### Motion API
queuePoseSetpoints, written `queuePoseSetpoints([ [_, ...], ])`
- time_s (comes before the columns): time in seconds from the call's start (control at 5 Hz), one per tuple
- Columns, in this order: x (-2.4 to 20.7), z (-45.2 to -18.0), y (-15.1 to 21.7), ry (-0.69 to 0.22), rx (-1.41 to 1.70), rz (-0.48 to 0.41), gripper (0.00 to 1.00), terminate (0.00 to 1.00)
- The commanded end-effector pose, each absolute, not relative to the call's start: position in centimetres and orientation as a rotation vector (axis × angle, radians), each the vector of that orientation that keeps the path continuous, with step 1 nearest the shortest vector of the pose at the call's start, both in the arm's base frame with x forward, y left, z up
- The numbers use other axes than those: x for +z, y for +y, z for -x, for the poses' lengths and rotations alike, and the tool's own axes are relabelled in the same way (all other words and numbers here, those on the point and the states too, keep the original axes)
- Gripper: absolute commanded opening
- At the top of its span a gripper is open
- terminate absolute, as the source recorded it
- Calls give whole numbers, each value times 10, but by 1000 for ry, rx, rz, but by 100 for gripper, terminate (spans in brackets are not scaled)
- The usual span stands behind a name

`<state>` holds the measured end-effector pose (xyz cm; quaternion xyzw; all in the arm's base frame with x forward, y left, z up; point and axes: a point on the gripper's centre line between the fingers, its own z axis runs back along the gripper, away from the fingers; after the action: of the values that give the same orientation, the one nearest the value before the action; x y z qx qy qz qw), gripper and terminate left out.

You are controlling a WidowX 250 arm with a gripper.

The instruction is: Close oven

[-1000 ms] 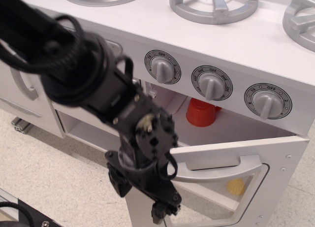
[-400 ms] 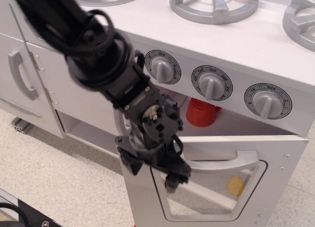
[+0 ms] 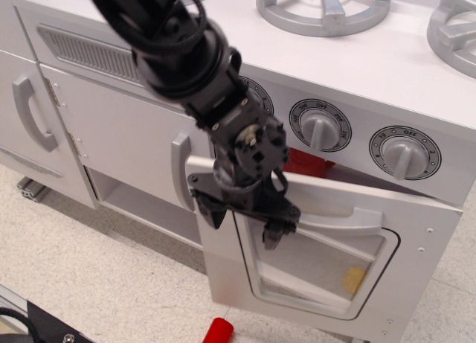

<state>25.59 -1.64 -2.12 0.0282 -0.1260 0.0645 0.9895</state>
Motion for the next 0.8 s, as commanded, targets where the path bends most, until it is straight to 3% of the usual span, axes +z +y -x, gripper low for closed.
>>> queuePoseSetpoints([
  [0.0, -7, -283, -8, -289, 191, -47, 100, 0],
  [0.4, -4, -287, -7, -267, 206, -35, 100, 0],
  [0.6, 10, -265, -8, -258, 150, -25, 100, 0],
])
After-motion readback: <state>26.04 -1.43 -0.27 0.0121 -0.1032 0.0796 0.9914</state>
